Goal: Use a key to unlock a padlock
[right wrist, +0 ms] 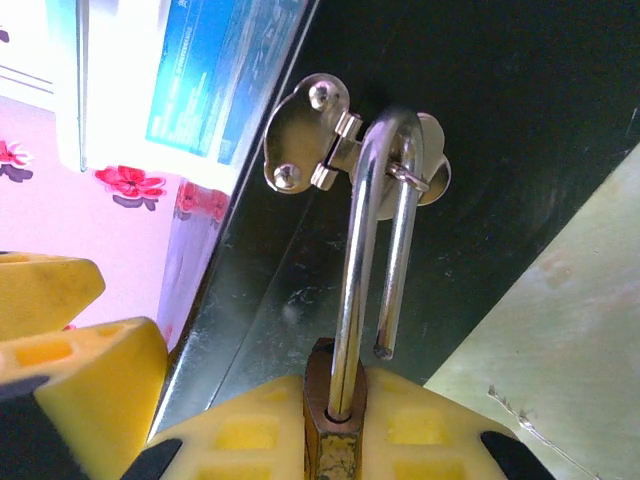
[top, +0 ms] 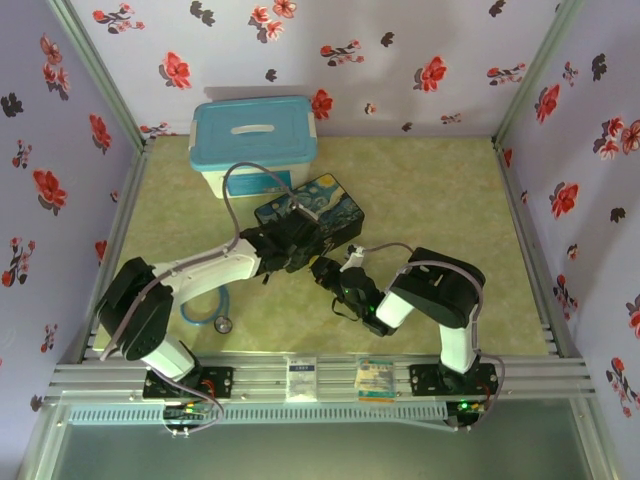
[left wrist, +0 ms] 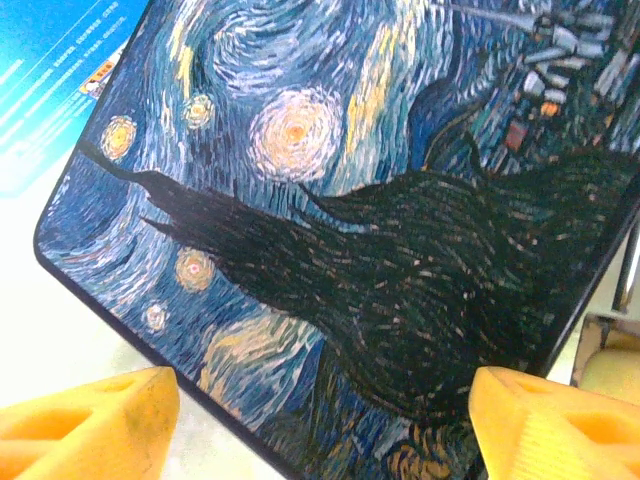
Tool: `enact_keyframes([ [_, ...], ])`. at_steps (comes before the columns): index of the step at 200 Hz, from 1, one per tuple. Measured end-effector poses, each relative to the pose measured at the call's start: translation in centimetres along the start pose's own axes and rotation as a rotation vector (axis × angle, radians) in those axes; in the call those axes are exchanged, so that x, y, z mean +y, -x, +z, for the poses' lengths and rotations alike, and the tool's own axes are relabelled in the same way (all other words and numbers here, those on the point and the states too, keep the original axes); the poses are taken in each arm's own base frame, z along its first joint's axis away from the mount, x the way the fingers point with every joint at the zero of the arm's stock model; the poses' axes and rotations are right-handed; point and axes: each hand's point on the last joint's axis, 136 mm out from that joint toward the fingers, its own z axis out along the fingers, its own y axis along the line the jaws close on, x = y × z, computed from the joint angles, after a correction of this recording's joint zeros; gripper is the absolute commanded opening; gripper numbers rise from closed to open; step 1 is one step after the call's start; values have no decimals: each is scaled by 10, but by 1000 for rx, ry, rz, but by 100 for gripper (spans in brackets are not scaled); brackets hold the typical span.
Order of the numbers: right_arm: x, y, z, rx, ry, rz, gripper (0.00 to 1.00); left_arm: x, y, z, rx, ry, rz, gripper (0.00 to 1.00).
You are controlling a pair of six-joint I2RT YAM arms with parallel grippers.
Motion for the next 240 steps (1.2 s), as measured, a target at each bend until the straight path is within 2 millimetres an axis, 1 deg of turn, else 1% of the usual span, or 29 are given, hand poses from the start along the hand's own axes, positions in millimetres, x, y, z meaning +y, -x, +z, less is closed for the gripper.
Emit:
enact_keyframes([
  [21,0,0,-1,-2,2,6,0,-2,-2,-2,9,28,37,83],
  [39,0,0,-1,-2,3,9,0,-2,1,0,26,63,61,78],
  [61,1,0,-1,-3,4,24,0,-8,3,2,44,98,105,72],
  [68,1,0,-1,-3,4,29,0,-10,4,4,46,112,120,69],
  [75,1,1,-1,-6,6,37,0,-12,5,4,47,128,133,62],
  [83,2,2,-1,-8,9,49,0,-15,5,5,48,139,144,59],
  [99,2,3,-1,-10,13,65,0,-19,4,6,55,166,176,59],
  [122,0,2,-4,-8,9,67,0,-18,3,5,54,183,187,61],
  [157,1,2,-10,9,12,81,0,-18,3,6,54,182,202,61],
  [183,-4,3,-14,26,5,97,0,-19,3,6,55,178,213,60],
  [229,-5,11,-11,30,8,108,0,-21,7,8,41,172,214,59],
  [240,-8,12,-12,25,6,142,0,-22,8,9,37,171,211,58],
])
